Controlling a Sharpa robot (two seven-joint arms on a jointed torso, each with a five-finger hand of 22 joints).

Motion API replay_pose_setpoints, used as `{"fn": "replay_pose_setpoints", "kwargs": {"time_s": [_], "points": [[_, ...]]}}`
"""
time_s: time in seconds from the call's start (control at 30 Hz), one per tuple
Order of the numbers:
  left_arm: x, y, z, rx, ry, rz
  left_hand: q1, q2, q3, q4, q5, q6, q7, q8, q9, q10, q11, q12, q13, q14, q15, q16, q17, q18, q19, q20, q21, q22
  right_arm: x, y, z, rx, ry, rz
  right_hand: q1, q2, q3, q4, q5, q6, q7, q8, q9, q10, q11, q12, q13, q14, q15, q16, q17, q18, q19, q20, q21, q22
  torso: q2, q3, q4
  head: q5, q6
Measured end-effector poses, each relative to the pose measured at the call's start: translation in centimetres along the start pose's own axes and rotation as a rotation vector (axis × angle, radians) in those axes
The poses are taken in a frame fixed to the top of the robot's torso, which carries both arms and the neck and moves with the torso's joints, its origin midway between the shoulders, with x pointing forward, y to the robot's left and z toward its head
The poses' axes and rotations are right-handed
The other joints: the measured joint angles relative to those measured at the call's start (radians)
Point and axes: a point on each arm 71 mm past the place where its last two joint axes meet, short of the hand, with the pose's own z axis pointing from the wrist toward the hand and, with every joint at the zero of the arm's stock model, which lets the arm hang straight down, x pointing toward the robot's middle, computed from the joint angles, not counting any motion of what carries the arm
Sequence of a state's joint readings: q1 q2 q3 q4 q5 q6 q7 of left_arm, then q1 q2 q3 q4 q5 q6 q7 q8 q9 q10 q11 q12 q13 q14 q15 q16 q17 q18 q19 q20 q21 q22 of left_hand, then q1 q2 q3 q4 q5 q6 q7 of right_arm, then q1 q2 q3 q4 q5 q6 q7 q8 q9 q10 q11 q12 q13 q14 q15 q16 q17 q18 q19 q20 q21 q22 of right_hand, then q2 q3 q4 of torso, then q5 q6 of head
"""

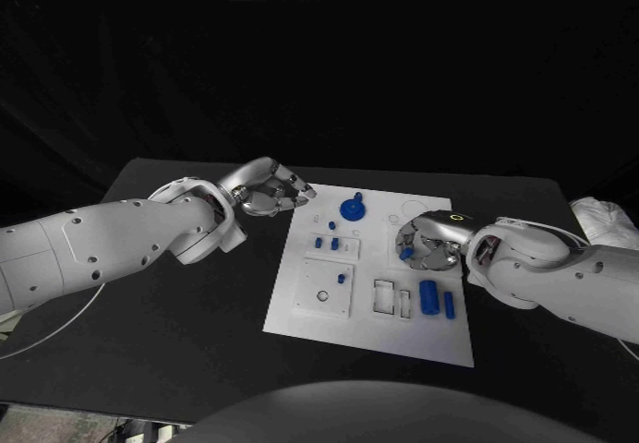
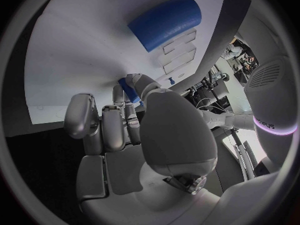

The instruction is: Assemble the parts on the task board

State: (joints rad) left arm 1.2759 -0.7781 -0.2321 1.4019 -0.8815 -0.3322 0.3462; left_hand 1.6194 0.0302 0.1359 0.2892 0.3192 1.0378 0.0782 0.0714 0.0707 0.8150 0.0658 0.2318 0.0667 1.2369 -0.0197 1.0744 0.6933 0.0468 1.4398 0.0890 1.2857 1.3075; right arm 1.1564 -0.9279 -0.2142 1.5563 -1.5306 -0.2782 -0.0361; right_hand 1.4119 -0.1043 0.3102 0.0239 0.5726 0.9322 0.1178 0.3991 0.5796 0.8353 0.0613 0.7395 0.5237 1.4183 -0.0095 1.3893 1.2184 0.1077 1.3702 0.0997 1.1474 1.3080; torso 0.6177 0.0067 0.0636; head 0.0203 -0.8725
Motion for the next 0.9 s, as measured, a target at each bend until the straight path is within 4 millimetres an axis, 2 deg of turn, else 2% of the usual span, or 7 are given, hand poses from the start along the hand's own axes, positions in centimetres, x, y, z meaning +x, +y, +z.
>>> {"fn": "replay_pose_setpoints", "kwargs": {"time_s": [0.13,0.23,0.47,0.6,0.77,0.8,0.9], "points": [[0.1,0.1,0.0,-0.005,0.005,0.000,0.000,0.000,0.000,0.000,0.000,0.004,0.004,0.000,0.000,0.000,0.000,0.000,0.000,-0.004,-0.004,0.000,-0.004,0.000,0.000,0.000,0.000,0.000,-0.1,0.0,-0.2,-0.005,-0.020,0.010,-0.002,0.001,0.002,0.000,-0.002,0.000,0.000,0.000,0.000,0.001,0.001,0.000,0.001,0.000,0.000,0.000,-0.001,0.000,0.000,0.000,0.000,0.000,-0.001,-0.0001,-0.0002,0.004,0.000],[0.1,0.1,-0.1,-0.008,0.008,0.000,0.004,-0.004,0.002,0.002,0.000,0.004,0.004,0.000,0.001,0.000,0.000,0.000,0.000,-0.004,-0.004,-0.002,-0.008,0.000,-0.002,-0.002,-0.001,0.000,-0.5,0.1,-0.3,-0.008,-0.033,0.015,-0.004,0.004,0.002,-0.001,-0.002,0.000,0.000,0.011,0.000,0.015,-0.009,0.004,0.004,0.000,0.000,0.000,-0.004,0.000,-0.003,-0.003,0.000,0.000,-0.001,-0.0005,-0.0002,0.005,0.000],[0.2,0.2,0.0,-0.017,0.013,0.001,0.004,-0.004,0.003,0.003,0.000,0.004,0.004,0.000,0.001,0.000,0.000,0.000,0.000,-0.007,0.000,-0.006,-0.011,0.000,-0.007,0.000,-0.004,0.000,-3.1,1.5,-0.5,-0.043,-0.084,0.025,-0.008,0.008,0.006,-0.005,-0.004,-0.002,-0.002,0.011,0.000,0.021,-0.011,0.000,-0.001,0.000,0.000,0.000,-0.007,0.000,-0.004,-0.004,0.000,0.000,-0.001,-0.0003,0.0004,0.007,0.000],[0.3,0.3,0.1,-0.020,0.017,0.001,0.004,-0.004,0.005,0.000,0.000,0.004,0.004,0.000,0.001,0.000,0.000,0.000,0.000,-0.007,0.000,-0.006,-0.013,0.000,-0.007,0.000,-0.004,0.000,-4.0,3.2,-0.4,-0.082,-0.090,0.039,-0.010,0.006,0.009,-0.004,-0.006,-0.004,-0.003,0.012,0.000,0.021,-0.011,0.000,-0.001,0.000,0.000,0.000,-0.007,0.000,-0.004,-0.004,0.000,0.000,-0.001,-0.0003,0.0004,0.007,0.000],[0.7,0.3,0.3,-0.021,0.023,-0.001,0.004,-0.004,0.005,0.000,0.000,0.004,0.004,0.000,0.001,0.000,0.000,0.000,0.000,-0.007,0.000,-0.006,-0.013,0.000,-0.007,0.000,-0.008,0.000,-3.8,6.2,0.5,-0.145,-0.045,0.060,-0.010,0.007,0.021,-0.011,-0.012,-0.027,0.004,0.008,0.001,0.021,-0.010,-0.011,-0.003,0.000,0.000,-0.001,-0.013,0.000,-0.004,-0.003,-0.007,0.000,-0.001,0.0015,0.0015,0.006,0.000],[0.7,0.3,0.3,-0.021,0.024,-0.001,0.004,-0.004,0.005,0.000,0.000,0.004,0.004,0.000,0.001,0.000,0.000,0.000,0.000,-0.007,0.000,-0.006,-0.014,0.000,-0.007,0.000,-0.008,0.000,-3.7,6.8,0.8,-0.157,-0.032,0.061,-0.010,0.007,0.023,-0.012,-0.012,-0.032,0.004,0.001,0.043,0.021,-0.010,-0.014,-0.004,0.000,0.000,-0.004,-0.015,0.000,-0.004,-0.004,-0.011,0.000,-0.001,0.0020,0.0018,0.006,0.000],[0.9,0.3,0.5,-0.021,0.029,-0.003,0.004,-0.004,0.005,0.000,0.000,0.004,0.004,0.000,0.001,0.000,0.000,0.000,0.000,-0.007,0.000,-0.006,-0.014,0.000,-0.007,0.000,-0.008,0.000,-3.2,8.8,1.7,-0.195,0.014,0.060,-0.010,0.007,0.028,-0.013,-0.012,-0.034,0.005,-0.006,0.057,0.016,-0.005,-0.016,-0.006,0.000,0.000,-0.006,-0.019,0.000,-0.007,-0.007,-0.015,0.000,-0.001,0.0022,0.0026,0.009,0.000]]}}
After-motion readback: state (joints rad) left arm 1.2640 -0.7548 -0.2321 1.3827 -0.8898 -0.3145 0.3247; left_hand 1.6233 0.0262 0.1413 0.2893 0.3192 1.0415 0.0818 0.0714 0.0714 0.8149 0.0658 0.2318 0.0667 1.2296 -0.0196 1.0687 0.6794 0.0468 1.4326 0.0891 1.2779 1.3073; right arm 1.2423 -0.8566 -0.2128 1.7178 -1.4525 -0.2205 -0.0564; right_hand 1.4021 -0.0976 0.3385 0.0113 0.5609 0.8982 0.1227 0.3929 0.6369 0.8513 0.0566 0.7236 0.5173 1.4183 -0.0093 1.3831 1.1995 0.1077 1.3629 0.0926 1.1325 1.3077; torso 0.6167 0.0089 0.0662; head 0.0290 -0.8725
